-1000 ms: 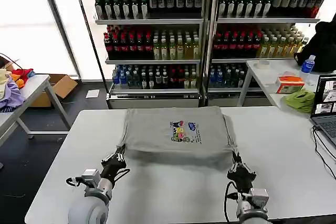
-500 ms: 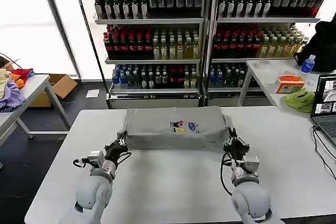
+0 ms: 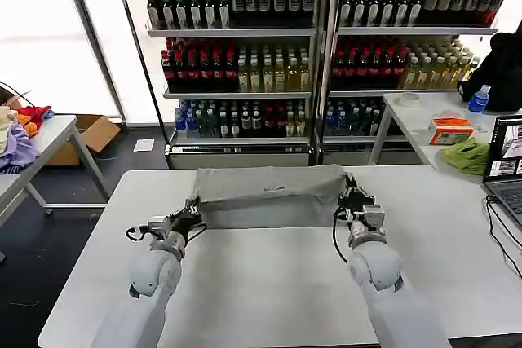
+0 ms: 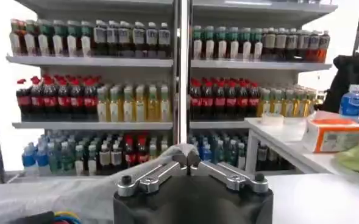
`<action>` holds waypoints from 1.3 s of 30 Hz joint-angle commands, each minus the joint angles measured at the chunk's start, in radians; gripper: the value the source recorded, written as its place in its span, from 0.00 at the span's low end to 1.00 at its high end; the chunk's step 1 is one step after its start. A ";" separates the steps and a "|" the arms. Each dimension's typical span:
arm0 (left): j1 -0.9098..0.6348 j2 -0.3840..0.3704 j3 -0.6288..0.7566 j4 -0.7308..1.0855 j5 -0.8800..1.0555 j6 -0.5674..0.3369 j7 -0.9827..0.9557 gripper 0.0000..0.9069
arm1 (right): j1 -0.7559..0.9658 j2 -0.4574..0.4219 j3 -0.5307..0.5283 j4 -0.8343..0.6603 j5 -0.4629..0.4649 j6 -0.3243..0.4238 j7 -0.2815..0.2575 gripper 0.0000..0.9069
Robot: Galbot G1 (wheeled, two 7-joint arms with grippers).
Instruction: Fold and organize the clothes.
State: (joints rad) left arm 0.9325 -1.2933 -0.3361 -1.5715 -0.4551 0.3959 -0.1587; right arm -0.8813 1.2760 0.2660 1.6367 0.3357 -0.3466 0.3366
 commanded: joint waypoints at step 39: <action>-0.021 0.057 0.026 -0.133 -0.151 0.182 -0.137 1.00 | 0.065 0.068 -0.003 0.060 0.402 -0.002 0.319 1.00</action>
State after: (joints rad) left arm 0.8664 -1.2511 -0.3070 -1.6185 -0.5390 0.5381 -0.2612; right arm -0.8143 1.3412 0.2602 1.6528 0.6537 -0.3426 0.5739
